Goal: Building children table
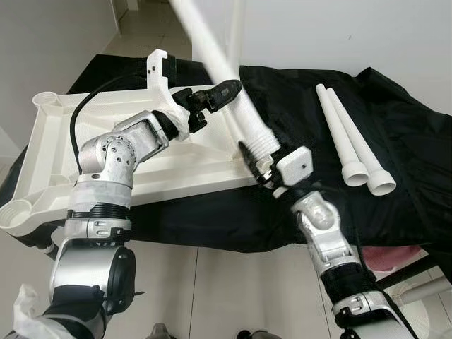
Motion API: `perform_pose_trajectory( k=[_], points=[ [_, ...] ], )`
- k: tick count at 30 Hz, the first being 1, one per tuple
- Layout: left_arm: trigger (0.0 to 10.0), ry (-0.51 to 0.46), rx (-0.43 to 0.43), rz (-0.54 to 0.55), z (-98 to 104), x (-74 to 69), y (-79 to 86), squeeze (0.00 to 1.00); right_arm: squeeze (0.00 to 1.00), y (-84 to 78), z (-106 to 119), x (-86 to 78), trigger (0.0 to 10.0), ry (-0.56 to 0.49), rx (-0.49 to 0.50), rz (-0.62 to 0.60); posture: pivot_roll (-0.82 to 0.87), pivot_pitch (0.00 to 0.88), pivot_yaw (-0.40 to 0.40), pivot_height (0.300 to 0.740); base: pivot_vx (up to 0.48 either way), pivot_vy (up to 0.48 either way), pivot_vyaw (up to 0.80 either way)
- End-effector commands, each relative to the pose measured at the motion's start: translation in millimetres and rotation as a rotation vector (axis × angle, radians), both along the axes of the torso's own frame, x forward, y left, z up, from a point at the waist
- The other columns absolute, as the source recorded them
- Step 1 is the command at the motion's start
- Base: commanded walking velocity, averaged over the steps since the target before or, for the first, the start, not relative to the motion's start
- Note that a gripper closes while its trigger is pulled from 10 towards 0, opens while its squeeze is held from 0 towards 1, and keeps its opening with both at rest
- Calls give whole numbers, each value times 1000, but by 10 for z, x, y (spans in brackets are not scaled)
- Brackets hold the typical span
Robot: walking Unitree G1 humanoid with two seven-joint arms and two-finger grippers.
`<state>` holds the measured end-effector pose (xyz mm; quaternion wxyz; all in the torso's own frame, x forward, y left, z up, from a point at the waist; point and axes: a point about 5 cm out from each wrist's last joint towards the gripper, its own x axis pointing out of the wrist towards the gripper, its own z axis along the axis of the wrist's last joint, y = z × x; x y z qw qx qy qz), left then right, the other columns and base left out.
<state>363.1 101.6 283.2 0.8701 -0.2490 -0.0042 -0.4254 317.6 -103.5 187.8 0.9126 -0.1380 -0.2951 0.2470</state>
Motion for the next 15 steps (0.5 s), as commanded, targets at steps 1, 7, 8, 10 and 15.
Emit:
perform_pose_trajectory(
  k=[1,7,8,10,15],
  points=[
    [10000,-113,-31,-251,91,-111,-123,0,0,26,27,-27,10000,-20,-11,15,-16,61,-26,740,0,0,0],
    [10000,-80,-1,-246,37,-85,-167,0,0,67,-8,-78,10000,-19,-33,33,-24,64,-18,740,0,0,0],
    [10000,-64,-1,-240,38,-70,-167,0,0,70,-19,-91,10000,-17,-36,36,-25,66,-18,740,0,0,0],
    [10000,-50,0,-225,45,-43,-157,0,0,74,-37,-107,10000,-11,-41,41,-25,67,-17,740,0,0,0],
    [10000,27,6,-141,98,111,-68,0,0,80,-150,-186,10000,16,-67,61,-22,69,-19,740,0,0,0]
  ],
)
